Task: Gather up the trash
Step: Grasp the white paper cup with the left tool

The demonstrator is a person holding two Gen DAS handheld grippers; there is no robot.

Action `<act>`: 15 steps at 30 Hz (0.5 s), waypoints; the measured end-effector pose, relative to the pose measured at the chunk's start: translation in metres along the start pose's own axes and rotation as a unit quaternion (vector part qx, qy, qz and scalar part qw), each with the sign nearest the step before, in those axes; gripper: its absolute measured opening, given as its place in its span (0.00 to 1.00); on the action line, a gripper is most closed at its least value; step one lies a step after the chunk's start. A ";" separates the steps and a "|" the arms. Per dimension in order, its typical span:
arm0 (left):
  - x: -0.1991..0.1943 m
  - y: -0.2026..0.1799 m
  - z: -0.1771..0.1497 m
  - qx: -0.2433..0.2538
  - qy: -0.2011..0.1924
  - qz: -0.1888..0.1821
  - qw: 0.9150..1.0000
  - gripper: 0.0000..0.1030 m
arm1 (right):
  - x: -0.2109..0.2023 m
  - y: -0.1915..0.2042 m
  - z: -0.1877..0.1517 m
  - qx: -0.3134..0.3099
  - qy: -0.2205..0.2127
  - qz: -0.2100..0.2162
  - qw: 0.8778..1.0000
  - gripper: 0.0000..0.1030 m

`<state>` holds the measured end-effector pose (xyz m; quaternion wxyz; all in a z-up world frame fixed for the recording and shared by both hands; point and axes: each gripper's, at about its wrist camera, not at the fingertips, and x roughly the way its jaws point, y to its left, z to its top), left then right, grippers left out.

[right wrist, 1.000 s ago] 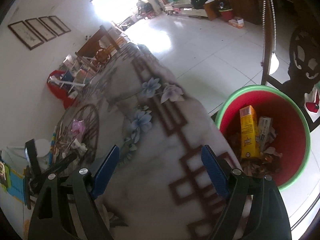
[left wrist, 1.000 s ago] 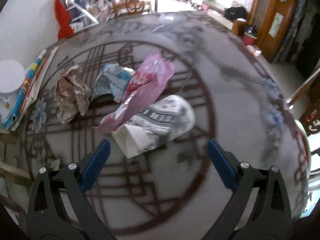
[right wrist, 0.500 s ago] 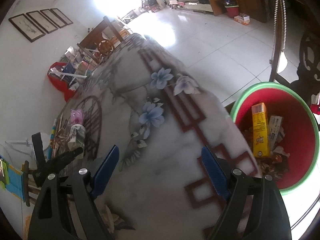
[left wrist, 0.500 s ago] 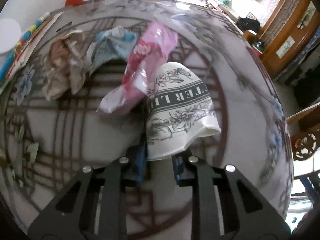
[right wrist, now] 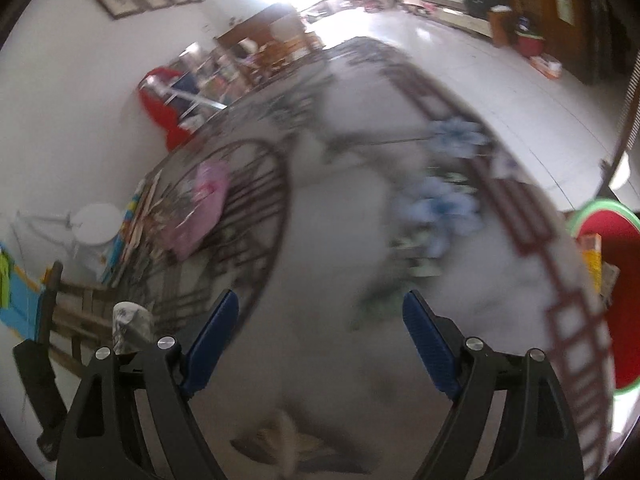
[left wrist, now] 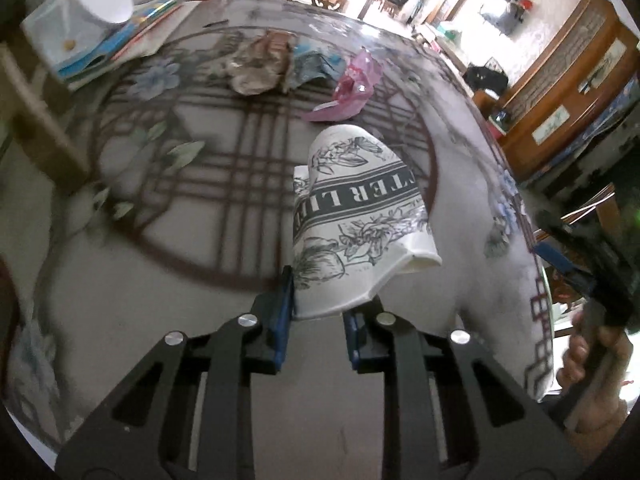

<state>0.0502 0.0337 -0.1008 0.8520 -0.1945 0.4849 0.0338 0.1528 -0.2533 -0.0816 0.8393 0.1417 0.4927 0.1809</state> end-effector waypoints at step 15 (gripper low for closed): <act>-0.029 0.035 0.010 -0.101 -0.053 -0.135 0.984 0.21 | 0.069 0.073 -0.002 -0.083 0.005 -0.017 0.996 0.84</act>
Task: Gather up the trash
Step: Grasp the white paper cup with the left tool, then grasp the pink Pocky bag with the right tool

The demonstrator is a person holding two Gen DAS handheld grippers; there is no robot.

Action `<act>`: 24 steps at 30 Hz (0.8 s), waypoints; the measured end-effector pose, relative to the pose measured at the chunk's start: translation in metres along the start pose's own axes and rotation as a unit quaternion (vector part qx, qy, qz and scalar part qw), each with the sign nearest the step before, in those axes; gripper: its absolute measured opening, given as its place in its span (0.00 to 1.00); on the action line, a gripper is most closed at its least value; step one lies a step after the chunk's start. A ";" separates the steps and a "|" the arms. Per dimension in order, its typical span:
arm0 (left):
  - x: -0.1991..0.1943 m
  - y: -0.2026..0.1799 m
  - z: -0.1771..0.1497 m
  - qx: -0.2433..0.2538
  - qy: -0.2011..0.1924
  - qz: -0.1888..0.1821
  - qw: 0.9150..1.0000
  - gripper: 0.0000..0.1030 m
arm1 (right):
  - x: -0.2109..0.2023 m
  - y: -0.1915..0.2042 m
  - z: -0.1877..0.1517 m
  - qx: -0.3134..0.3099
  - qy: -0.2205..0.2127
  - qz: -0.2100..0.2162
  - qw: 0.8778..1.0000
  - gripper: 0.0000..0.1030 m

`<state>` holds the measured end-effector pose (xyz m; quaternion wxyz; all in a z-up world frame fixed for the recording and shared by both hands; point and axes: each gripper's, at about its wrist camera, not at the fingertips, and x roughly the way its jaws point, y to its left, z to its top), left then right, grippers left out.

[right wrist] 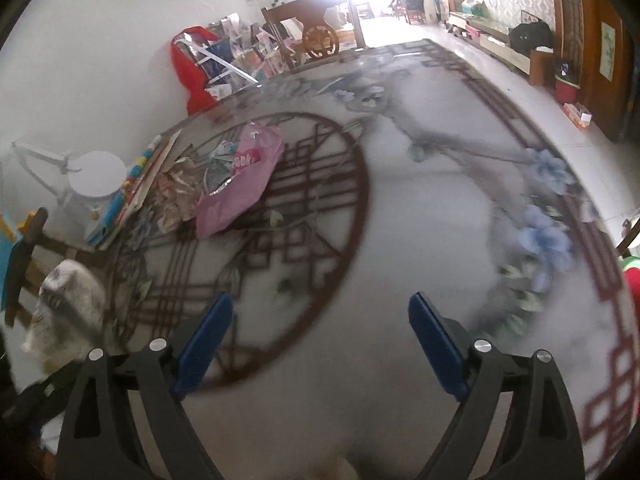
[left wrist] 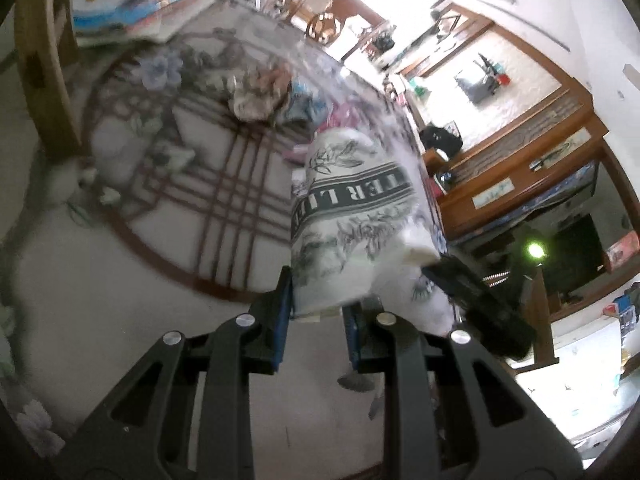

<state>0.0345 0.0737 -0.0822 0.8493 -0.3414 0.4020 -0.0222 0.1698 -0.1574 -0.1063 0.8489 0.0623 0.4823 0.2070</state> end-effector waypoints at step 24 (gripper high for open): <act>-0.009 0.004 0.002 0.002 -0.017 0.040 0.999 0.80 | 0.047 0.059 0.045 -0.060 0.000 -0.028 0.998 0.18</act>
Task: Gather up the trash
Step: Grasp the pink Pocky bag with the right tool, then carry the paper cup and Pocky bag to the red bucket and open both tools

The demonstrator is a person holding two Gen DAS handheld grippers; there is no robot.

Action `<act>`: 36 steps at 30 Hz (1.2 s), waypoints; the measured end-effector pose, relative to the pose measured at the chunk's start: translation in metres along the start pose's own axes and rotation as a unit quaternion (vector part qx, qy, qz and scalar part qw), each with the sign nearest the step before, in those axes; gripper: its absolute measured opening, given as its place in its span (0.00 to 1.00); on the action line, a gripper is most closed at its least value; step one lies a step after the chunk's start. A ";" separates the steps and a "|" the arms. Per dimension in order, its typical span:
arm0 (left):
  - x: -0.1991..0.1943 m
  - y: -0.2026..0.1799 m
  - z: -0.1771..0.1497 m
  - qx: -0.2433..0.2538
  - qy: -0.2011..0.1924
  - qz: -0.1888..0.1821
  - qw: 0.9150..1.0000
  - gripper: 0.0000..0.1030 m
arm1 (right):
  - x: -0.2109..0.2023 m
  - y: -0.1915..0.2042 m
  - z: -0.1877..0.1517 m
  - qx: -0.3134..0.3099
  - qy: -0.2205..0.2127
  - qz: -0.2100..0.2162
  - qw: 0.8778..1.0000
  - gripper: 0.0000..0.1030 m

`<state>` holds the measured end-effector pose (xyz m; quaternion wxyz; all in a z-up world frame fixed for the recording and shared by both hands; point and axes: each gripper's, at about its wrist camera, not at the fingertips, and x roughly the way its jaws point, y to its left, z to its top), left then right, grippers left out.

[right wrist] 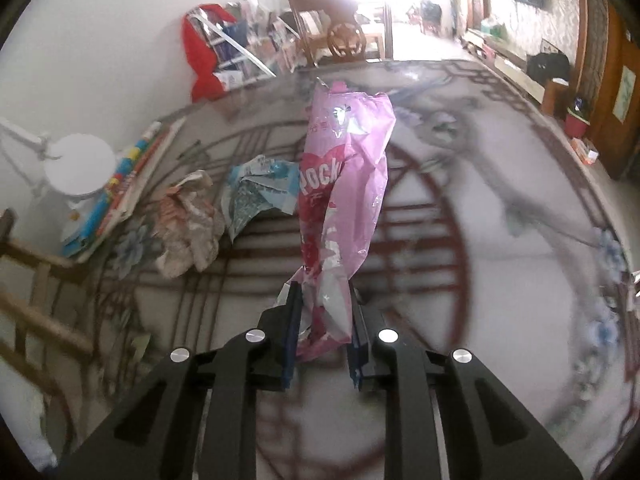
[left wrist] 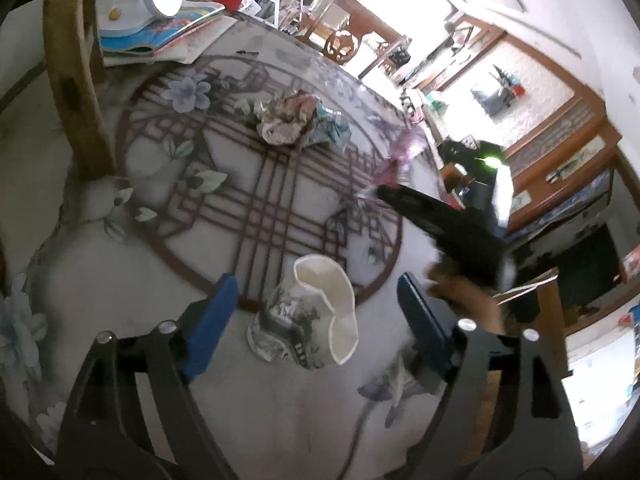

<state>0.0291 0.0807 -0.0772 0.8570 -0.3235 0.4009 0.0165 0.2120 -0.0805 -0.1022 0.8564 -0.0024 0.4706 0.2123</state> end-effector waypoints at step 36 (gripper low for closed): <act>0.040 -0.057 -0.040 0.115 0.028 -0.003 0.993 0.24 | -0.145 -0.083 -0.121 0.017 -0.090 -0.019 0.996 0.19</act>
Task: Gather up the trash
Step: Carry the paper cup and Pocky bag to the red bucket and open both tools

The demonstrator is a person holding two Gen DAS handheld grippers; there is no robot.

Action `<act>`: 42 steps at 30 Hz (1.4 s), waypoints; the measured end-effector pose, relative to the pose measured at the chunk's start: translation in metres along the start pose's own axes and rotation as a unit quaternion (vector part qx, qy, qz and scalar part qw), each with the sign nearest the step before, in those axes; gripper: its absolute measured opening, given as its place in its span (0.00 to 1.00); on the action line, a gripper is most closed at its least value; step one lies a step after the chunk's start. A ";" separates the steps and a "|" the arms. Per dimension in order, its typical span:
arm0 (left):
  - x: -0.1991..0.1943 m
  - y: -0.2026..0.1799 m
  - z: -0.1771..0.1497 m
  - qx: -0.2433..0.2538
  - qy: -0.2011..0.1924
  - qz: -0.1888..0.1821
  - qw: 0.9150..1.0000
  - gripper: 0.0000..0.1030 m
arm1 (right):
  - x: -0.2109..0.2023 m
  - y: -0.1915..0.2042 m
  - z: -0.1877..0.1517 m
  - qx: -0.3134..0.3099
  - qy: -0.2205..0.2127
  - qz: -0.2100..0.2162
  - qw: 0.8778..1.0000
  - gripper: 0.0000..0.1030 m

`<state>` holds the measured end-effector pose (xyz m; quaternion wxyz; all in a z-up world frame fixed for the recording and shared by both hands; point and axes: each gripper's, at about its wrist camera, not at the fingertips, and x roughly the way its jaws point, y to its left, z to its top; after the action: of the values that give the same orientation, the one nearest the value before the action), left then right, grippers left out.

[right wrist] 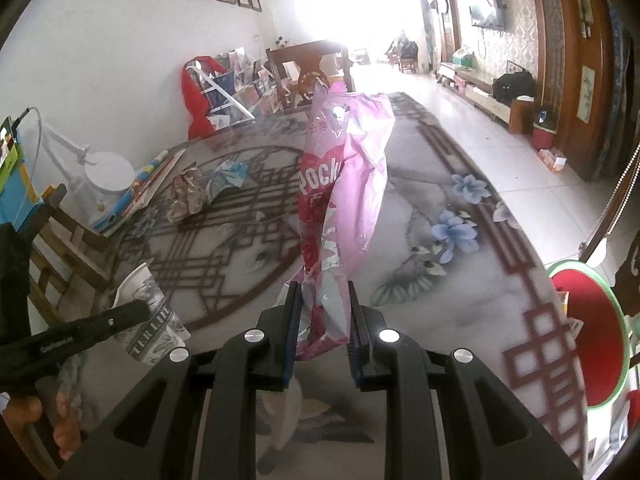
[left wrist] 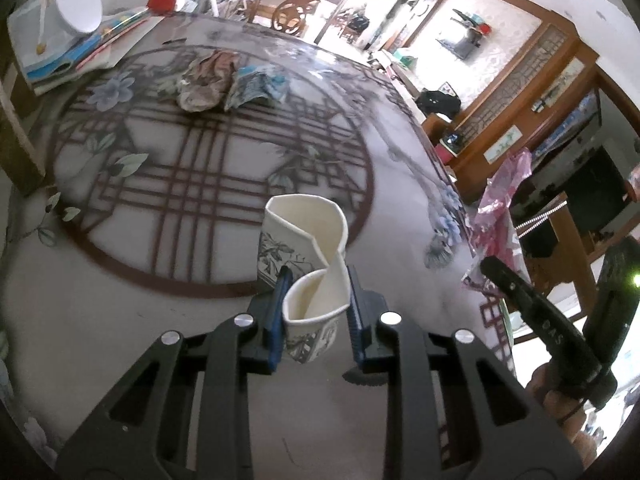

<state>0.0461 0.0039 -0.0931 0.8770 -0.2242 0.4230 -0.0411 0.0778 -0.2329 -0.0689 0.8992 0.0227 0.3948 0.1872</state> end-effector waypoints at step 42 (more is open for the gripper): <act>0.036 -0.199 -0.023 0.141 0.011 -0.060 0.988 0.24 | -0.078 -0.152 -0.023 0.114 -0.043 -0.054 0.991 0.21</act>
<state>0.0753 -0.1920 -0.0463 0.8911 -0.1224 0.4083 -0.1554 0.0620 -0.4044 -0.0585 0.9155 0.1119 0.3756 0.0906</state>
